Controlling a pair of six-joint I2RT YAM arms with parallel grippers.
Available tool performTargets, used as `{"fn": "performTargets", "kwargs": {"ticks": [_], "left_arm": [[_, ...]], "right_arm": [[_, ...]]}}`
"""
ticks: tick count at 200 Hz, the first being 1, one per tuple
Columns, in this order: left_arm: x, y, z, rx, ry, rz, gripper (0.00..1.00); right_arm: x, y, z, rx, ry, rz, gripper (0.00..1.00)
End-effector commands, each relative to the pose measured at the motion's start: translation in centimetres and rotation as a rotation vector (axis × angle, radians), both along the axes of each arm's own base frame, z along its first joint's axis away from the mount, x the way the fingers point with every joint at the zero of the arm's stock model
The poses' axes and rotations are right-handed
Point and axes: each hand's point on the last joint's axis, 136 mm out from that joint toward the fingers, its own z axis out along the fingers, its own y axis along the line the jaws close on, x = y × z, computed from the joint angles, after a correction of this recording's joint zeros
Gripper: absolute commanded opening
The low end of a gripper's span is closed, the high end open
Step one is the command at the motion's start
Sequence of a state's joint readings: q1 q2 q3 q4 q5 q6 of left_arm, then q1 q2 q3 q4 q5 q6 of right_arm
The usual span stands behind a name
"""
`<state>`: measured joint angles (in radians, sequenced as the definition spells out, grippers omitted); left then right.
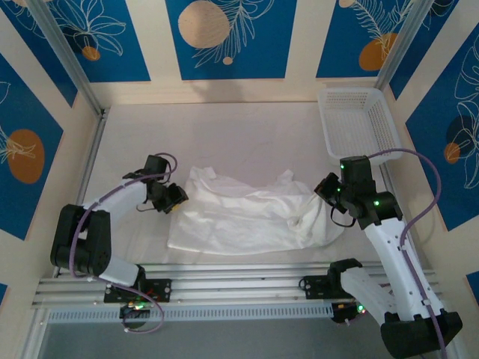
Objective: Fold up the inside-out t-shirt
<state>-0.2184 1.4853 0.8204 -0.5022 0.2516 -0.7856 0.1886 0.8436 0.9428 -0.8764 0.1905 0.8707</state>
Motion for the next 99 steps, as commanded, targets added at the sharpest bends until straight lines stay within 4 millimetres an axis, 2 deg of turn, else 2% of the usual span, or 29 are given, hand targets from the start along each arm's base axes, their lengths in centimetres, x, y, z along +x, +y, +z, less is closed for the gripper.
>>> {"fn": "performTargets", "kwargs": {"ticks": [1,25,51,99], "left_arm": [[-0.18,0.93,-0.98,0.035,0.066,0.063,0.38],[0.05,0.70,-1.25,0.023,0.074,0.066,0.37],[0.27,0.48,-1.12,0.013,0.070,0.064,0.27],[0.42,0.71,-0.63,0.028,0.050,0.051,0.15]], "right_arm": [[-0.14,0.17,0.50,0.009,-0.014,0.002,0.00],[-0.12,0.20,0.44,0.006,-0.014,0.004,0.00],[-0.17,0.19,0.29,0.002,-0.010,0.005,0.00],[-0.07,0.29,0.34,-0.001,-0.011,0.009,0.00]]}}
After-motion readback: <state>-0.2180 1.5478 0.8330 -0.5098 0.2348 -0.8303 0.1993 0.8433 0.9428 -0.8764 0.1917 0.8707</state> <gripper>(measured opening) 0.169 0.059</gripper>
